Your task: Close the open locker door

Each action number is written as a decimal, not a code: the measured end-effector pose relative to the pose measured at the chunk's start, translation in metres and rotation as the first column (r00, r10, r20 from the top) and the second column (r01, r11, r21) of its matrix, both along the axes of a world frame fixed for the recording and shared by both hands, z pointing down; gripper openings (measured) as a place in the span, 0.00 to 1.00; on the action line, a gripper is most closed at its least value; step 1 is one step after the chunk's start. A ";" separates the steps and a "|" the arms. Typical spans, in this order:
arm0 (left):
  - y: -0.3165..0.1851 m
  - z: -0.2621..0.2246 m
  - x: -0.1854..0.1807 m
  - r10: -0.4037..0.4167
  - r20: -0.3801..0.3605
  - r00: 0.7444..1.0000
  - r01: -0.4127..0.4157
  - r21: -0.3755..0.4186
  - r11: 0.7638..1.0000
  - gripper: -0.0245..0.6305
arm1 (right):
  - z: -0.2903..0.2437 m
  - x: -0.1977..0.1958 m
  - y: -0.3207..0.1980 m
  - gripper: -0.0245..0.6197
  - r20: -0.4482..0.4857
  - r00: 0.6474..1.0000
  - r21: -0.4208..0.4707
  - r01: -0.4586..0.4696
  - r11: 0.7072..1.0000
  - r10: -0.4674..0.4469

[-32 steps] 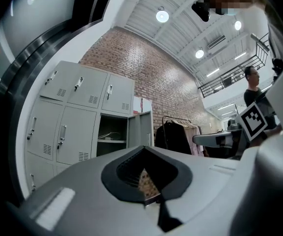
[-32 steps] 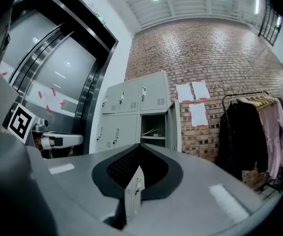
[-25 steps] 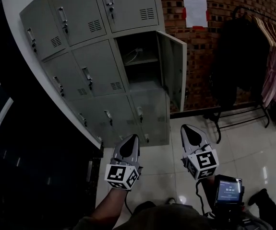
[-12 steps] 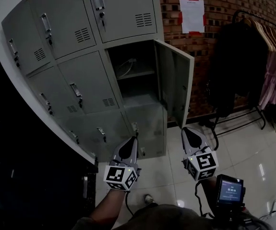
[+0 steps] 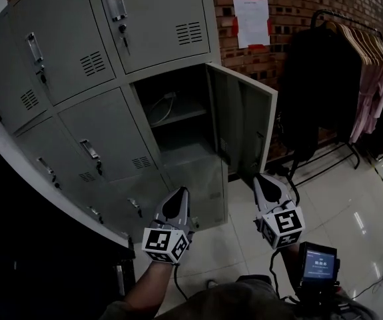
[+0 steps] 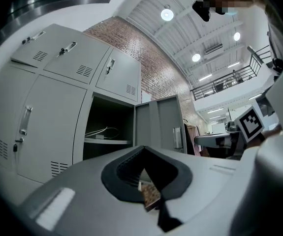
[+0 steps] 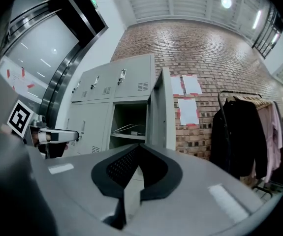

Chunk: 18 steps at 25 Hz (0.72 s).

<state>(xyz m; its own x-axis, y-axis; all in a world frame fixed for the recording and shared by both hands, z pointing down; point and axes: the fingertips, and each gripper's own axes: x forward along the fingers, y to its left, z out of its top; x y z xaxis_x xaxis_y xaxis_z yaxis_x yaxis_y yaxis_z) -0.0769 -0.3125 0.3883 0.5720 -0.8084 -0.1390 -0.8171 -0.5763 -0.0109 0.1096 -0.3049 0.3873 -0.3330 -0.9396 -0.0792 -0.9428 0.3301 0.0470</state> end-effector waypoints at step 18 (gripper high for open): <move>-0.041 0.005 0.053 -0.015 -0.024 1.000 0.015 -0.003 1.000 0.02 | -0.002 0.049 -0.047 0.35 -0.005 0.988 -0.022 0.152 0.988 -0.152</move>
<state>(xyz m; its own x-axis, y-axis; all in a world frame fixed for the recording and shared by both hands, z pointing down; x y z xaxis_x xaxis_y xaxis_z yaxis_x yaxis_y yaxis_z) -0.0239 -0.3538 0.3935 0.5566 -0.8172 -0.1499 -0.8256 -0.5642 0.0102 0.1590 -0.3518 0.3849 -0.4723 -0.8796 -0.0573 -0.8814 0.4704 0.0443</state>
